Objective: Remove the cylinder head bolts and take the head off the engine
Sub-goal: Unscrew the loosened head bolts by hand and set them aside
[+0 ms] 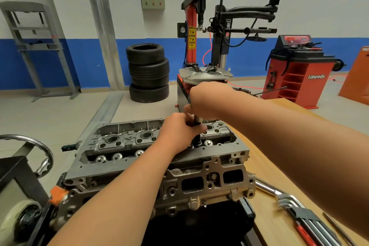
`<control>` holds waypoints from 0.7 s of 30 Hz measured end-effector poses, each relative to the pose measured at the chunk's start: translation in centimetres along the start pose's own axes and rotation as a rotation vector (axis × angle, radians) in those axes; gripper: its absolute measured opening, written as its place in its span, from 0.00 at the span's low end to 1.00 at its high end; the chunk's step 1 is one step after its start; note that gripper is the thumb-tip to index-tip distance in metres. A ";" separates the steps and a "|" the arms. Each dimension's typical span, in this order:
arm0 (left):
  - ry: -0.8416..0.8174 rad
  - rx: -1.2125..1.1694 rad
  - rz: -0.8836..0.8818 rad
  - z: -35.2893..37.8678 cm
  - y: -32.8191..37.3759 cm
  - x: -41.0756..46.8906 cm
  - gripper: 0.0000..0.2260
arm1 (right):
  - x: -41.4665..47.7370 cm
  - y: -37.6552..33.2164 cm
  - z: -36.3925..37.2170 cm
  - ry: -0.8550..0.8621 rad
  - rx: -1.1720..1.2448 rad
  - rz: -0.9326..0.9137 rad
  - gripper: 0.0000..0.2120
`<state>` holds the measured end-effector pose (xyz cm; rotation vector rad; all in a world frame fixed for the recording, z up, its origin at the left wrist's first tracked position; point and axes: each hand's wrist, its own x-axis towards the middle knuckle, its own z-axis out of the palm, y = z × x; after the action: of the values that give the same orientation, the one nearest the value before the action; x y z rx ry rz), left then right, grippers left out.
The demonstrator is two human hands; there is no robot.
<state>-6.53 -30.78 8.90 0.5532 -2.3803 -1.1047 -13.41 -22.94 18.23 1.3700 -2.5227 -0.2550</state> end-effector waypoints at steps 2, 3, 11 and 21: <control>0.008 -0.018 -0.002 0.0 0.1 0.0 0.10 | 0.3 -0.3 -0.2 -0.061 -0.009 -0.039 0.18; 0.005 -0.025 0.000 0.0 0.2 -0.1 0.11 | 0.3 -0.3 -0.3 -0.075 -0.017 -0.066 0.18; -0.133 -0.079 0.038 -0.5 -0.3 -0.7 0.02 | -1.1 1.6 -1.0 -0.135 0.122 -0.290 0.10; -0.013 -0.020 0.000 0.1 0.6 0.0 0.12 | 0.0 0.9 -0.1 -0.065 0.060 -0.132 0.16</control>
<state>-6.65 -30.34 9.30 0.5407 -2.3774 -1.1338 -14.07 -22.42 18.57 1.5785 -2.5140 -0.2545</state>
